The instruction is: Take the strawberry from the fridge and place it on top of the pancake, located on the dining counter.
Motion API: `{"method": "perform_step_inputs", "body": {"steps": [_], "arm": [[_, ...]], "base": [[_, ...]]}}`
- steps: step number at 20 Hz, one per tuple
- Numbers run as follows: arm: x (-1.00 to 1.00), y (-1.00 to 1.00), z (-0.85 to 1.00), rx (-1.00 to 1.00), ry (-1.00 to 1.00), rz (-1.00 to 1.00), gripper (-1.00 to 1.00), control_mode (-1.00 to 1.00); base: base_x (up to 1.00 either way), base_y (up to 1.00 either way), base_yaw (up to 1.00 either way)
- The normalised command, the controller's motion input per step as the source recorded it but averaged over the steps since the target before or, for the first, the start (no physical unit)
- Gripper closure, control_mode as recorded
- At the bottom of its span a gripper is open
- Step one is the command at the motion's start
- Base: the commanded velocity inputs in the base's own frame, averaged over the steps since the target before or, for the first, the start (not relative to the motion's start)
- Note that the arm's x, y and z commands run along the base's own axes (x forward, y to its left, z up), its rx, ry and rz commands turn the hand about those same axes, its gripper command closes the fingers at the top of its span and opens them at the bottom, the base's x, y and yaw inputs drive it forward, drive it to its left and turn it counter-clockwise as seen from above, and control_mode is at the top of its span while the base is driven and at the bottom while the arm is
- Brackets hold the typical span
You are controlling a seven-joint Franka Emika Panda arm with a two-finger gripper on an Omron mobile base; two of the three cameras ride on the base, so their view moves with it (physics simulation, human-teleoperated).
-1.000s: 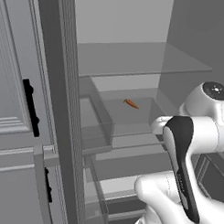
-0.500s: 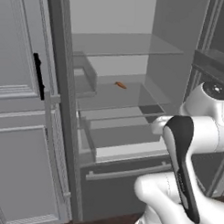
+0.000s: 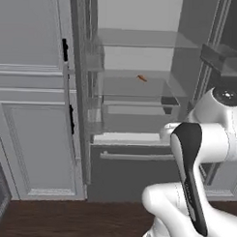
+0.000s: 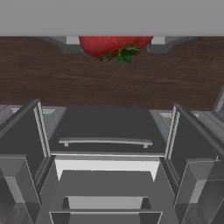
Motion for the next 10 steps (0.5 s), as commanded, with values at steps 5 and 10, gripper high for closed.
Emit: {"method": "perform_step_inputs", "body": {"steps": [5, 10], "arm": [[0.0, 0.0, 0.0, 0.0, 0.0, 0.0, 1.0, 1.0], [0.0, 0.0, 0.0, 0.0, 0.0, 0.0, 1.0, 1.0]], "base": [[-0.9, -0.6, 0.59], [-0.97, -0.2, 0.61]]}}
